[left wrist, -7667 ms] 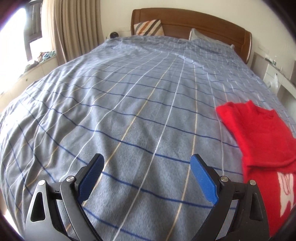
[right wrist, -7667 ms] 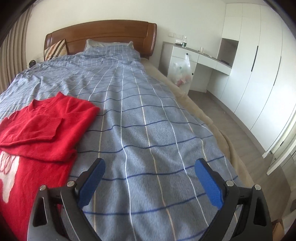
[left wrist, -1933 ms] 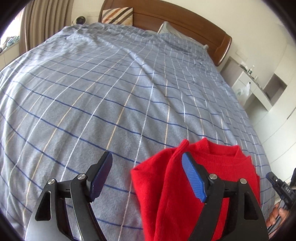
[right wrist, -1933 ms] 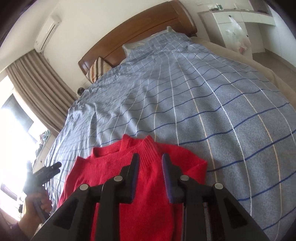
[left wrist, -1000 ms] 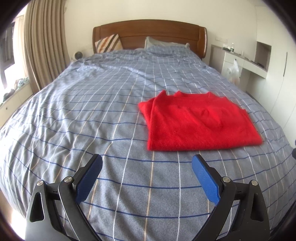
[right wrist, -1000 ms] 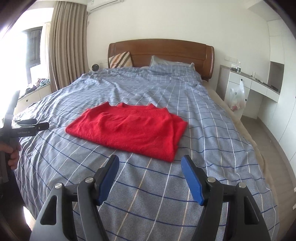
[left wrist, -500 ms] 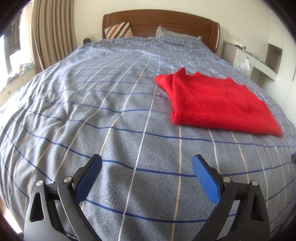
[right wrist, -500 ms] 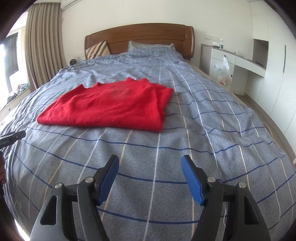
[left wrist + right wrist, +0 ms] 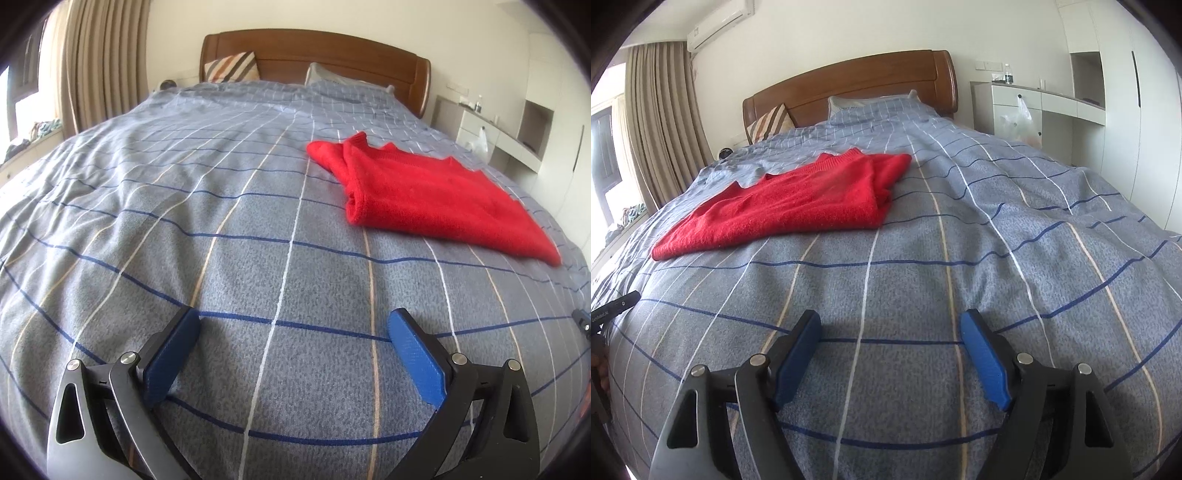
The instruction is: Fold small clothes
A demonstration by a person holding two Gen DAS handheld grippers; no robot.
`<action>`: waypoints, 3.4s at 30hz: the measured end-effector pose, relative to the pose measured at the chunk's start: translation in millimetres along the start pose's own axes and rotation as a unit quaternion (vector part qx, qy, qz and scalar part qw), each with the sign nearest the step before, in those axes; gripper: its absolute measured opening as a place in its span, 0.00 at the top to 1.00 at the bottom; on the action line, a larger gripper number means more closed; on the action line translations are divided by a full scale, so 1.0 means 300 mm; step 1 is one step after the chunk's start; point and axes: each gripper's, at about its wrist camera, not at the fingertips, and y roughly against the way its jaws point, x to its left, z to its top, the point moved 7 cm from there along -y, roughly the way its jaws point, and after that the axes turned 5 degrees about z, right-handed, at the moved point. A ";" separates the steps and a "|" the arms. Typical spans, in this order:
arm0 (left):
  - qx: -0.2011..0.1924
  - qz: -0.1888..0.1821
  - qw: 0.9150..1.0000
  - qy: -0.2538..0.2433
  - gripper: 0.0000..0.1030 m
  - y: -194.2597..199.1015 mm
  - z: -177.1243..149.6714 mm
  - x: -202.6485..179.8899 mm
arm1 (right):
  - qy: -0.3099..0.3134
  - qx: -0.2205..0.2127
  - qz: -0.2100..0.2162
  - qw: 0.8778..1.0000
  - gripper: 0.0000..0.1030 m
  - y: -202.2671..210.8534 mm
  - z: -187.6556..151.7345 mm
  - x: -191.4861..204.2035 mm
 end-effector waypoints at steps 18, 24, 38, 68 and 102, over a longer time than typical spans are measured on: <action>0.001 -0.001 1.000 0.001 0.01 -0.003 0.000 0.002 | 0.000 -0.001 0.003 1.000 0.23 0.004 -0.005 0.002; 0.001 -0.001 1.000 0.001 0.01 -0.003 0.000 0.002 | 0.000 -0.001 0.003 1.000 0.23 0.005 -0.005 0.002; 0.000 -0.001 1.000 0.001 0.01 -0.004 -0.002 0.001 | 0.000 0.000 0.003 1.000 0.23 0.006 -0.006 0.003; 0.000 0.000 1.000 0.000 0.01 -0.002 -0.006 -0.002 | 0.001 0.000 0.003 1.000 0.23 0.007 -0.007 0.005; -0.027 -0.045 0.994 0.091 0.01 0.147 0.020 0.192 | -0.063 0.174 0.179 0.966 0.91 -0.441 0.748 0.505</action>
